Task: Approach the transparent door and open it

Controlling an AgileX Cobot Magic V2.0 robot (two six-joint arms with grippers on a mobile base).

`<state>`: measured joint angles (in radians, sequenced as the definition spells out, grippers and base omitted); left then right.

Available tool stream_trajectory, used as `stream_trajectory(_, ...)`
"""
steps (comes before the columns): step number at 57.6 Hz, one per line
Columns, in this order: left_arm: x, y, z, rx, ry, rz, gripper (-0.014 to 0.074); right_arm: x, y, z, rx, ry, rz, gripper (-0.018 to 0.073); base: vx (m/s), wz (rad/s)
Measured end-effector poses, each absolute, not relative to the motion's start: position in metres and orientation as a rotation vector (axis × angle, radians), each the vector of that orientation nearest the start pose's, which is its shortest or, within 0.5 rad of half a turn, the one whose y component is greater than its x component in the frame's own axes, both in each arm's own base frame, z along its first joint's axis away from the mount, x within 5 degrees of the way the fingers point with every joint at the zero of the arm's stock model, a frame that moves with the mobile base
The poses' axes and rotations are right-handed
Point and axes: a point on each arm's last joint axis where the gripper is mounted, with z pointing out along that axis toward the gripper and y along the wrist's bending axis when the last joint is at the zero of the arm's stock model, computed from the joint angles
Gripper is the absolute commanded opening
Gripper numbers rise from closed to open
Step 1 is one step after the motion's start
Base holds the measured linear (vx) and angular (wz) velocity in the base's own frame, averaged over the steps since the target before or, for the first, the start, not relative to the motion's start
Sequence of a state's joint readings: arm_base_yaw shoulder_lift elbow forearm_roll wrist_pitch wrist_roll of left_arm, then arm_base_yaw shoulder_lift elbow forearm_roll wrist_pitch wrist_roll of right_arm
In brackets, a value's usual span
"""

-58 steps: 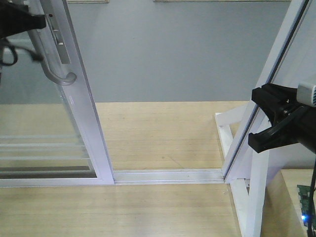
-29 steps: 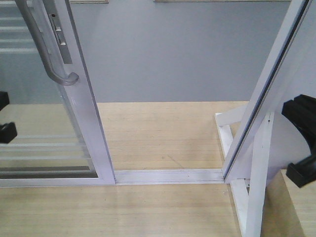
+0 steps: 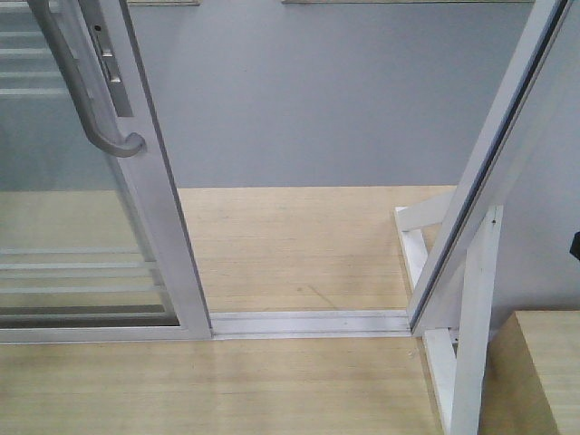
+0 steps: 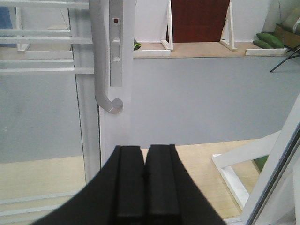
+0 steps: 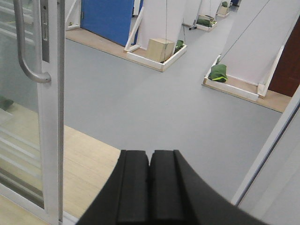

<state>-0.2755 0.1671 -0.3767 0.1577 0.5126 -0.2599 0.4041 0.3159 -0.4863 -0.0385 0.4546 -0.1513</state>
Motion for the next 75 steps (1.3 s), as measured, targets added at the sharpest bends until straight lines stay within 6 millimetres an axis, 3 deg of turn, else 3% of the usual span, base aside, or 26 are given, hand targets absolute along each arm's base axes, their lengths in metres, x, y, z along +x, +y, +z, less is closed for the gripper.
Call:
stream_trajectory(40, 0.049, -0.007, 0.280, 0.071, 1.818, -0.225, 0.0004, 0.063, 0.026, 0.307, -0.516, 1.779, 0.150, 0.0000, 0.00, 0.00)
stream_trajectory(52, 0.049, -0.008, 0.280, 0.176, 1.800, -0.164, 0.0004, 0.063, 0.026, 0.307, -0.516, 1.779, 0.150, 0.0000, 0.00, 0.00)
stream_trajectory(67, 0.054, -0.014, 0.267, 0.211, 1.767, -0.202, 0.0004, 0.063, 0.026, 0.307, -0.516, 1.779, 0.150, 0.0000, 0.00, 0.00)
stream_trajectory(75, 0.060, -0.016, 0.238, 0.206, 1.791, -0.220, 0.0004, 0.063, 0.026, 0.307, -0.516, 1.779, 0.150, 0.0000, 0.00, 0.00)
